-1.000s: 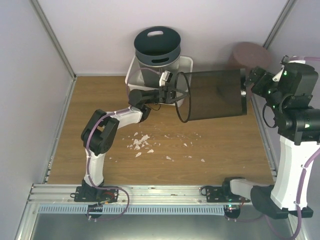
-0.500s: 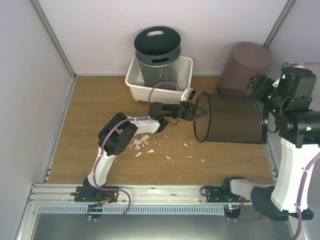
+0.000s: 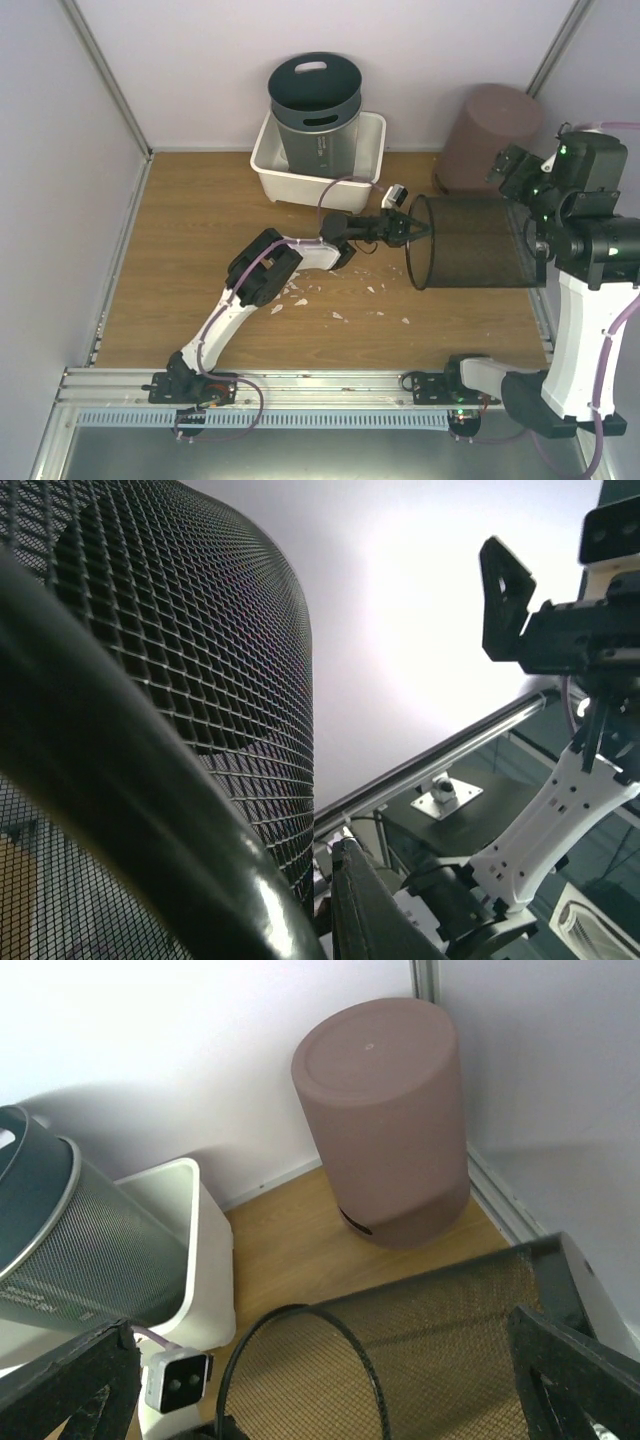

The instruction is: Turn the large container upside down

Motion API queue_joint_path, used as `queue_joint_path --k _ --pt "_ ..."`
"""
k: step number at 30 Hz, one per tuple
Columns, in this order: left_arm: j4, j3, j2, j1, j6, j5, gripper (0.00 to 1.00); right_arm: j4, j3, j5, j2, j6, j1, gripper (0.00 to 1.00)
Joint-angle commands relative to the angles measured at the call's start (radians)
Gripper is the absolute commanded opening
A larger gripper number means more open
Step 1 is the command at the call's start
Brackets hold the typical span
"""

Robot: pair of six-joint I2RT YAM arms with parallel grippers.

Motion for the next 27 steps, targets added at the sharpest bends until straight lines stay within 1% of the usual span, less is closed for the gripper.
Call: queue_joint_path --k 1,9,19,23,27 --pt "0.351 0.112 0.005 0.019 -0.033 -0.111 0.00 0.041 -0.037 -0.014 -0.001 -0.006 0.004 1.00" --pt "0.350 0.282 0.138 0.039 -0.130 -0.184 0.00 0.055 -0.048 -0.010 0.011 0.011 0.005 1.00" --pt "0.351 0.424 0.235 0.033 -0.160 -0.240 0.00 0.012 0.021 -0.002 0.042 0.013 0.005 0.99" --pt "0.350 0.422 0.246 0.026 -0.147 -0.250 0.00 0.021 0.000 -0.002 0.039 0.012 0.005 1.00" --pt "0.350 0.425 0.262 0.018 -0.141 -0.263 0.00 0.027 0.011 -0.014 0.050 0.007 0.004 1.00"
